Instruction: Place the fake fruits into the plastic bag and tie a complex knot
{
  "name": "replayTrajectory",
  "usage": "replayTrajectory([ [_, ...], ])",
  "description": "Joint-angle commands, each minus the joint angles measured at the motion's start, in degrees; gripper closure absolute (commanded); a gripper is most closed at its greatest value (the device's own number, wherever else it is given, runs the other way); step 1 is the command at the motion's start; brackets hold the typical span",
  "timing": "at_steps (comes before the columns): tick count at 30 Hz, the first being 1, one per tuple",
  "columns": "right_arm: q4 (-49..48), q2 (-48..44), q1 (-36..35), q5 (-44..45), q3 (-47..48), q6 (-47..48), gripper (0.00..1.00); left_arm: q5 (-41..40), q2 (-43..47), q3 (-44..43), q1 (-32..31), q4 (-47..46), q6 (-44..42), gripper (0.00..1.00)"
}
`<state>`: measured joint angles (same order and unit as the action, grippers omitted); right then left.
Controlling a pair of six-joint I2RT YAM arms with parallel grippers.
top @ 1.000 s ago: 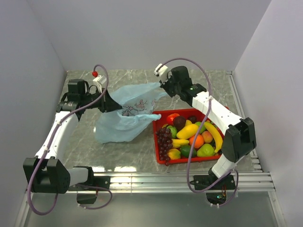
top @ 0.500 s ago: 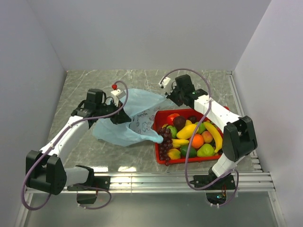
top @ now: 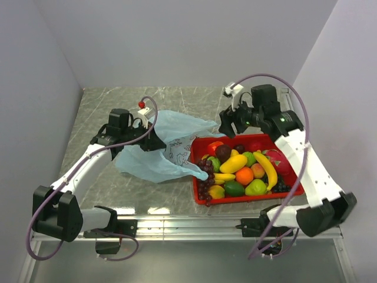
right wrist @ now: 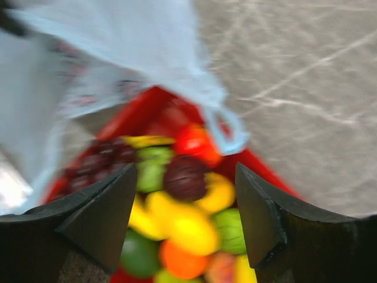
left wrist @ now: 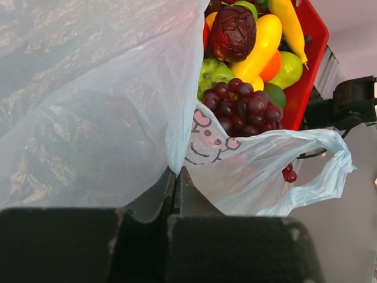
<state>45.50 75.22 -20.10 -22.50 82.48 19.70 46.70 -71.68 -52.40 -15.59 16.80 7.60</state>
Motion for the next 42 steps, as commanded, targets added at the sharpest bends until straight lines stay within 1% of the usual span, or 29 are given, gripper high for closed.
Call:
replayTrajectory([
  [1,6.4,-1.3,-1.4,-9.2,-3.5,-9.0,0.27,2.4,0.7,-1.8,-0.4,-2.6,1.2,1.00],
  [2,6.0,-1.5,-2.1,-9.1,-4.9,-11.0,0.28,2.7,0.8,-1.6,-0.4,-2.3,0.9,1.00],
  [3,4.5,-2.1,-2.9,-9.0,-7.7,-11.5,0.28,3.0,1.1,-1.3,-0.4,-1.9,-0.1,0.99],
  [5,2.3,-2.9,-4.9,-7.9,-10.2,-13.0,0.27,3.2,1.5,-0.8,-0.4,-1.4,-1.3,0.99],
  [6,0.4,-2.5,-5.7,-7.3,-12.1,-13.5,0.25,3.1,2.0,-0.4,-0.5,-0.8,-2.2,1.00],
  [9,-2.9,0.5,-7.6,-4.6,-14.6,-15.7,0.23,3.7,2.9,0.4,-0.6,-0.3,-4.0,1.00],
  [11,-4.1,2.6,-8.0,-3.7,-14.9,-17.2,0.21,3.1,3.4,0.7,-0.8,-0.1,-5.0,1.00],
  [14,-3.7,6.8,-9.7,-4.8,-13.5,-18.1,0.19,2.4,4.0,1.2,-1.0,1.0,-6.8,0.99],
  [16,-3.7,7.2,-11.1,-6.8,-13.5,-18.2,0.15,2.1,4.3,1.2,-1.1,1.8,-7.0,0.98],
  [18,-4.0,7.4,-12.9,-7.4,-14.4,-18.3,0.14,1.6,4.6,1.6,-1.2,1.9,-9.0,0.97],
  [22,-4.1,9.4,-15.2,-5.8,-15.7,-18.7,0.13,1.3,5.1,1.8,-1.4,2.1,-10.2,0.94],
  [27,-4.5,12.7,-15.3,-3.8,-16.8,-18.6,0.13,1.3,4.9,1.0,-1.4,3.0,-11.6,0.94],
  [29,-4.4,13.3,-15.3,-3.3,-17.5,-17.8,0.15,1.3,4.9,0.9,-1.4,3.2,-12.2,0.94],
  [31,-4.7,13.2,-15.3,-2.9,-18.1,-17.4,0.20,1.4,5.0,0.8,-1.4,3.3,-13.0,0.95],
  [32,-4.9,13.1,-15.3,-2.5,-18.8,-17.2,0.25,1.4,5.1,0.9,-1.4,3.5,-13.7,0.96],
  [34,-5.2,12.8,-15.4,-2.0,-19.5,-16.8,0.32,1.3,5.3,1.1,-1.4,4.1,-14.3,0.98],
  [35,-5.2,12.2,-15.3,-1.8,-19.9,-16.7,0.41,1.3,5.5,1.2,-1.4,4.3,-14.7,0.99],
  [37,-5.1,11.5,-15.1,-1.5,-19.7,-16.2,0.52,1.4,5.7,1.4,-1.4,4.5,-14.8,1.00],
  [38,-4.9,10.7,-15.1,-1.5,-18.9,-15.9,0.66,1.4,5.9,1.5,-1.4,4.2,-14.4,1.00],
  [40,-4.0,9.8,-14.8,-2.0,-17.4,-15.2,0.81,1.7,6.0,1.4,-1.4,3.9,-13.7,1.00],
  [41,-3.7,8.6,-14.5,-2.3,-15.8,-15.0,0.96,2.5,5.7,1.1,-1.4,3.8,-12.9,1.00],
  [42,-3.5,7.9,-14.3,-2.5,-14.9,-15.0,1.00,3.0,5.5,0.8,-1.4,3.7,-12.5,1.00],
])
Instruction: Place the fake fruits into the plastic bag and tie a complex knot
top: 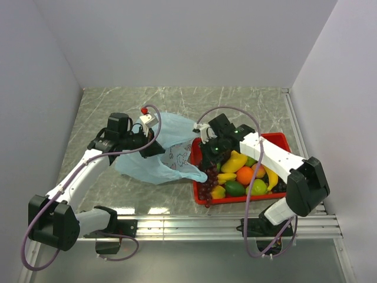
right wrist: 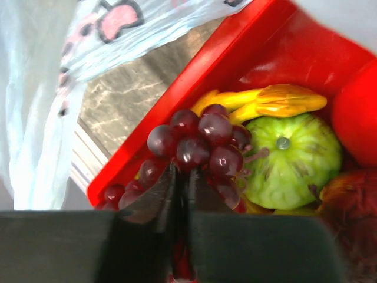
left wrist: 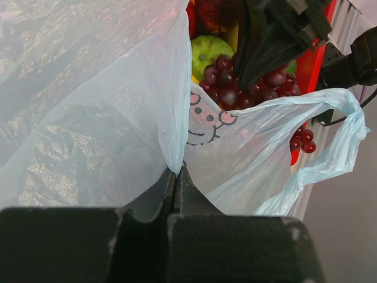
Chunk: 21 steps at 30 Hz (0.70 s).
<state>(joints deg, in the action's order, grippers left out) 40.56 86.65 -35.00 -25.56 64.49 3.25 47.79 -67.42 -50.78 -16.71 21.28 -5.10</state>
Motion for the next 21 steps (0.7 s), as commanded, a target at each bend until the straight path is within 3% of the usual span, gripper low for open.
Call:
replayTrajectory([
  [1,1.5,-4.0,1.4,-0.1,4.0,1.4,1.00,2.3,1.0,-1.2,-0.3,-0.6,0.7,1.00],
  [11,-5.4,-16.1,5.9,-3.7,11.4,-3.2,1.00,7.3,-0.3,-6.1,0.1,-1.7,9.9,1.00],
  [16,-14.4,-21.3,5.9,0.4,12.3,-6.1,1.00,10.8,-1.7,-6.7,0.7,-7.6,19.8,1.00],
  [21,-20.8,-21.9,5.8,4.6,15.5,-8.0,1.00,10.9,-0.7,-5.9,0.8,-12.4,22.7,1.00],
])
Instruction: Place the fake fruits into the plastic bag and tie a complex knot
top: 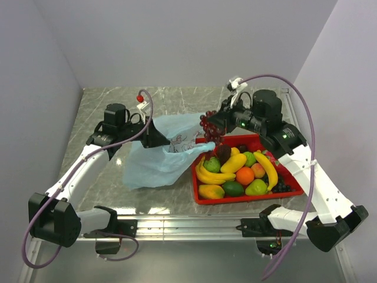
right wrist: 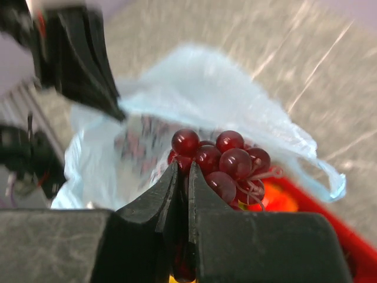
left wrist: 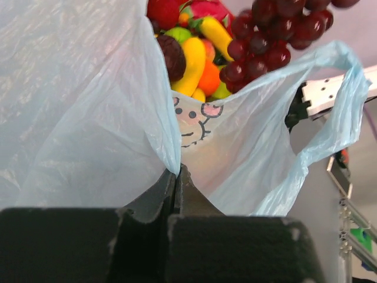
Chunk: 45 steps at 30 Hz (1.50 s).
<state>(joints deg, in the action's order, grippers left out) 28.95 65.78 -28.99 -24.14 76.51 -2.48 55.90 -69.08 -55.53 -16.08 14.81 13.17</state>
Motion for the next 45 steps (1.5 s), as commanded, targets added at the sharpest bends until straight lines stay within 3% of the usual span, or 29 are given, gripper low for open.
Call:
replayTrajectory([
  [1,-9.9,-1.0,-0.2,3.1,4.0,-2.4,1.00,2.7,1.1,-1.2,0.2,-6.8,4.7,1.00],
  [5,-10.8,-0.3,-1.2,4.7,3.0,5.3,1.00,0.3,0.6,-2.1,0.3,-5.1,2.0,1.00],
  [9,-1.2,2.2,-1.2,7.1,2.6,15.3,1.00,-0.5,0.9,-3.0,0.8,-4.5,-0.6,1.00],
  [13,-2.9,-0.6,-1.3,9.5,-5.1,19.7,1.00,0.8,1.8,-2.0,1.0,-7.6,1.9,1.00],
  [21,-15.8,0.8,-1.0,19.6,-1.1,16.6,1.00,1.3,2.3,1.3,1.0,-10.4,4.2,1.00],
  [25,-16.6,0.5,-0.6,14.7,5.2,11.3,1.00,1.1,1.0,1.0,1.0,-14.1,9.1,1.00],
  [33,-19.7,0.6,-1.5,5.5,5.4,0.3,1.00,1.7,-1.2,0.4,1.0,-22.2,17.4,1.00],
  [40,-27.6,3.2,-5.7,5.7,-1.4,-8.3,1.00,1.1,-2.9,2.2,1.0,-34.5,31.8,1.00],
  [45,-35.8,3.9,-10.7,6.7,-7.6,-6.6,1.00,0.8,-3.5,4.4,1.2,-41.3,38.3,1.00],
])
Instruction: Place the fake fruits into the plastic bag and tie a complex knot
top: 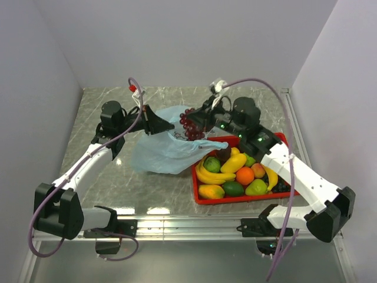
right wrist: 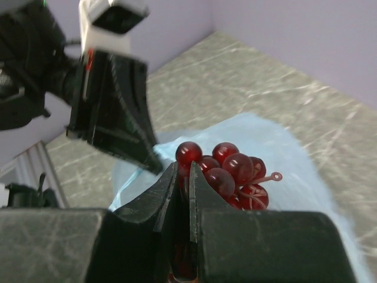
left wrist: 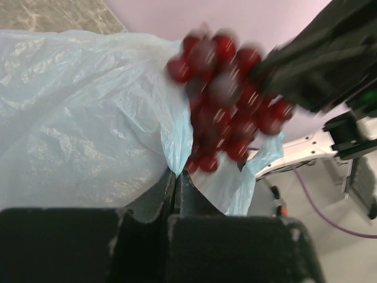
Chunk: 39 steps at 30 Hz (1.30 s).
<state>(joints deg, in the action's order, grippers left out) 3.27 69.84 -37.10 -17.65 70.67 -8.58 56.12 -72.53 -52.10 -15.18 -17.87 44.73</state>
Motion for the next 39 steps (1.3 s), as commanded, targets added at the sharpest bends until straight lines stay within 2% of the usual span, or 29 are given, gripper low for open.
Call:
replayTrajectory([
  [1,-11.1,-0.2,-3.1,1.1,-4.5,0.7,1.00,0.4,-0.1,1.3,0.5,-8.9,7.9,1.00],
  [6,-14.7,-1.5,-4.0,0.2,-14.1,7.7,1.00,0.4,-0.3,3.0,1.9,-13.2,10.6,1.00],
  [9,-15.4,0.2,-4.7,-1.7,-16.8,8.1,1.00,0.7,-0.7,4.1,1.8,-14.4,11.1,1.00],
  [18,-17.1,10.7,-6.3,-0.4,-10.2,5.3,0.98,2.9,-0.4,6.6,1.8,-10.6,6.1,1.00],
  [19,-17.2,12.5,-6.4,0.1,-8.6,5.2,0.87,3.1,-0.2,6.7,1.8,-9.1,4.5,1.00],
  [21,-15.9,15.7,-6.5,0.2,-6.1,5.5,0.77,3.3,0.2,6.8,1.9,-7.9,3.4,1.00],
  [24,-11.8,17.9,-6.3,0.8,-4.5,7.3,0.45,4.3,0.5,7.6,2.6,-6.4,1.9,1.00],
  [25,-10.7,17.4,-6.0,0.9,-4.2,7.8,0.31,4.4,0.5,7.8,2.9,-6.0,1.5,1.00],
  [28,-5.4,13.8,-5.6,-1.1,-4.1,11.3,0.09,5.1,0.4,7.4,3.9,-4.4,-0.2,1.00],
  [33,10.8,8.1,-4.7,-3.1,-1.1,20.1,0.08,7.2,-0.7,6.0,6.0,0.2,-3.2,0.99],
  [34,12.4,6.4,-4.4,-2.8,-0.5,21.5,0.08,7.4,-1.1,4.7,6.2,1.8,-6.1,0.99],
  [37,16.3,4.3,-0.4,-1.9,-0.3,25.6,0.11,8.6,-1.7,2.0,6.3,9.7,-14.1,0.98],
  [39,17.7,4.0,4.7,-3.3,-0.4,27.8,0.12,9.0,-2.1,0.9,6.3,13.2,-17.7,0.97],
])
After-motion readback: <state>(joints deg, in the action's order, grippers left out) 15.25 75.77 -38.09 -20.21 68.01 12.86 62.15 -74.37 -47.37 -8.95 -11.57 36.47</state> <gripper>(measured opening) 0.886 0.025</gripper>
